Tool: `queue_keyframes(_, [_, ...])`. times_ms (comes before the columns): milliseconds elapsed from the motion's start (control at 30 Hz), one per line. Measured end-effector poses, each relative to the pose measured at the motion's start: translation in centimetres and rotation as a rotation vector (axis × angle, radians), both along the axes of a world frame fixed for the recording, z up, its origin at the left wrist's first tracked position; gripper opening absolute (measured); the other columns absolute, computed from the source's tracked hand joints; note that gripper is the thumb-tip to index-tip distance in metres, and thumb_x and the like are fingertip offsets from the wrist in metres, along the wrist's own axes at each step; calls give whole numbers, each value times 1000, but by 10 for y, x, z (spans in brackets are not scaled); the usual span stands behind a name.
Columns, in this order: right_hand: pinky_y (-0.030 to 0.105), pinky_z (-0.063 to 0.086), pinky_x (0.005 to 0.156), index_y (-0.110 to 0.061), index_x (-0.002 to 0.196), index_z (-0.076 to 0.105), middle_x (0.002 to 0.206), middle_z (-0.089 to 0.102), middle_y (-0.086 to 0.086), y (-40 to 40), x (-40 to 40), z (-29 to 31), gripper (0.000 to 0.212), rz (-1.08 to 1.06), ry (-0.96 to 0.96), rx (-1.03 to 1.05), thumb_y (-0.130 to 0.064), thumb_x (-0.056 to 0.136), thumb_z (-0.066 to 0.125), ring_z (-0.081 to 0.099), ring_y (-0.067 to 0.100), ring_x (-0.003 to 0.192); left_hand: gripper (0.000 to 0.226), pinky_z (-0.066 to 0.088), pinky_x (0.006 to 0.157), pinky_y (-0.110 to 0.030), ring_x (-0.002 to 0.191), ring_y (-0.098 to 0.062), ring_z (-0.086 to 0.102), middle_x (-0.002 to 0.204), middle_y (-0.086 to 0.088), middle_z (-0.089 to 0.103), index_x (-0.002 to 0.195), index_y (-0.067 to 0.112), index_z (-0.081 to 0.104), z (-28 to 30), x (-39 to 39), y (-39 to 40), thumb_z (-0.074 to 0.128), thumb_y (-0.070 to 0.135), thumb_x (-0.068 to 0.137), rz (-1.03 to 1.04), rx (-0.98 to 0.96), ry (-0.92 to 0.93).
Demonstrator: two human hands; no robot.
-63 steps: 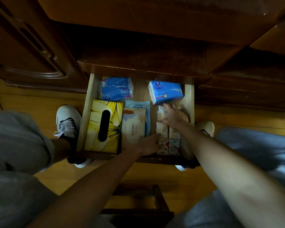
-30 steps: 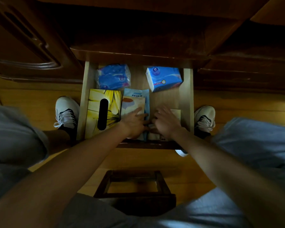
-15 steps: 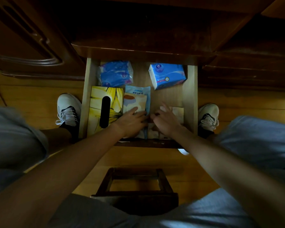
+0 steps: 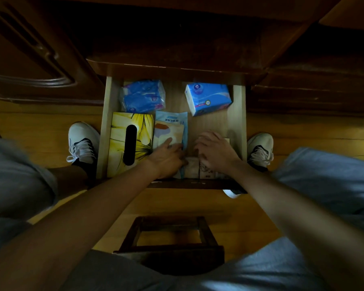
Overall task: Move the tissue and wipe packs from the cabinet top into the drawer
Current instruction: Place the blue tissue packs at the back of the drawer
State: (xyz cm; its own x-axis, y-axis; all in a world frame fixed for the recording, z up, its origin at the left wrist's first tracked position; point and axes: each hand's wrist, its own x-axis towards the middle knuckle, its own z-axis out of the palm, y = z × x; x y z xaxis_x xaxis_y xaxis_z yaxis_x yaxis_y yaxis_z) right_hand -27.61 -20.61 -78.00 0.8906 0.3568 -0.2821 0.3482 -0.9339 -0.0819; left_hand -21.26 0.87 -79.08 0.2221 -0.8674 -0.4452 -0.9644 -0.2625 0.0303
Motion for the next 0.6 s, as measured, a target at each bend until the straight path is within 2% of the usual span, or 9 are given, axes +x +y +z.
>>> queue_keyframes(67, [44,29,116,-16,129,68,144,58,6,-3,-1,0,41,16,75,-117,-36,96,56,42,26,140,43,24,114,-55,143,-29,31,148,-3,48,139,37,53,2,2,-5,49,37,97,2,-5,11])
queue_keyframes(133, [41,28,117,-16,138,62,149,54,5,1,-2,1,44,16,140,-180,-37,101,48,42,24,141,42,25,114,-53,143,-27,31,148,-3,48,139,36,53,5,4,-6,49,36,97,12,-2,34])
queue_keyframes(300, [39,38,110,-17,127,65,135,64,6,16,3,18,32,15,177,-256,-26,99,52,55,23,127,41,31,109,-45,136,-25,38,140,-6,51,135,24,57,25,2,-3,54,27,94,97,-73,112])
queue_keyframes(367, [42,36,115,-17,132,63,146,56,8,18,2,33,34,-10,164,-235,-21,99,55,47,27,138,37,36,105,-41,129,-25,45,136,-6,54,130,19,59,41,2,0,56,22,93,191,-138,183])
queue_keyframes(433, [45,36,115,-18,134,63,150,52,6,15,5,56,37,-81,70,-169,-14,97,56,41,28,143,34,42,97,-38,124,-25,53,133,-6,58,127,17,60,61,6,3,55,18,93,328,-186,255])
queue_keyframes(500, [42,44,107,-25,128,65,142,59,1,10,13,89,35,-201,33,-97,-14,97,55,51,23,133,36,48,91,-38,122,-23,56,135,-3,59,132,25,60,88,12,6,51,23,97,473,-215,298])
queue_keyframes(600, [39,53,90,-35,119,67,128,66,-5,1,29,154,28,-374,9,33,-22,100,52,62,17,115,32,48,74,-30,110,-16,63,130,5,63,129,36,59,143,26,12,45,35,101,576,-295,215])
